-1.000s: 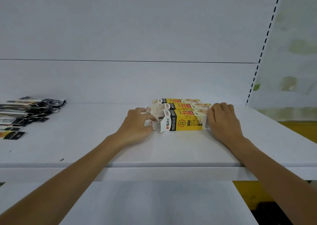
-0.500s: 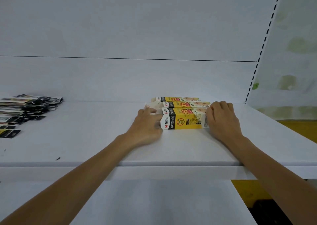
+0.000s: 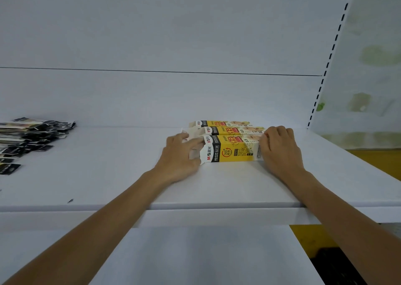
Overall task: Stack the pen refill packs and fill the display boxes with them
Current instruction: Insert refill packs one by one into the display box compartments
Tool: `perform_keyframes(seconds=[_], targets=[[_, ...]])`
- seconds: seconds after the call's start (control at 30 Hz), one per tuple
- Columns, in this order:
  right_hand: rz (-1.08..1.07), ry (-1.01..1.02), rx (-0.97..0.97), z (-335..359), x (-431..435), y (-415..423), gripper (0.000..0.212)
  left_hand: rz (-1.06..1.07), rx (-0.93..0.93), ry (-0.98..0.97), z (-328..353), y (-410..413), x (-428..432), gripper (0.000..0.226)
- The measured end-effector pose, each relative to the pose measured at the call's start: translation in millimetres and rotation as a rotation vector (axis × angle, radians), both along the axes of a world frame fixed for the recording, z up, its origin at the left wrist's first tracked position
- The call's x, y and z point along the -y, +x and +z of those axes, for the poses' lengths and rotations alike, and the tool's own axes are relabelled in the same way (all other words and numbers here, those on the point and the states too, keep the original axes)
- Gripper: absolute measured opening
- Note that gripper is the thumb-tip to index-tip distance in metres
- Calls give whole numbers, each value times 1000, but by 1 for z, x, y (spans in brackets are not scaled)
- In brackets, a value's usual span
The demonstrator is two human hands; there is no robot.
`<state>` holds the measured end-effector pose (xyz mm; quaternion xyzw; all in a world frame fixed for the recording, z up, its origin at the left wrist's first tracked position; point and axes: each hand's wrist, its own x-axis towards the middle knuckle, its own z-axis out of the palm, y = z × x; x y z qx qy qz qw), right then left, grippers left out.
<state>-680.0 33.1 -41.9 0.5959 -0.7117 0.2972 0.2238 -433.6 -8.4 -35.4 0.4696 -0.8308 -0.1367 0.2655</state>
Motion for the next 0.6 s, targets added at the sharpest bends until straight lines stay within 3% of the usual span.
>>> perform_keyframes(seconds=[0.17,0.27,0.37,0.43,0.6], targets=[[11,-31,187,7,-8,8,26,9,70,49,1,1,-2,51],[-2,80,484,16,-15,11,44,-41,88,80,2,1,-2,58],[90,197,721,23,-20,15,35,-61,-35,164,11,9,-2,57],[111,189,736,24,-21,19,31,-110,-17,200,14,14,3,64],[71,181,655,23,-15,17,39,-119,21,106,14,34,2,49]])
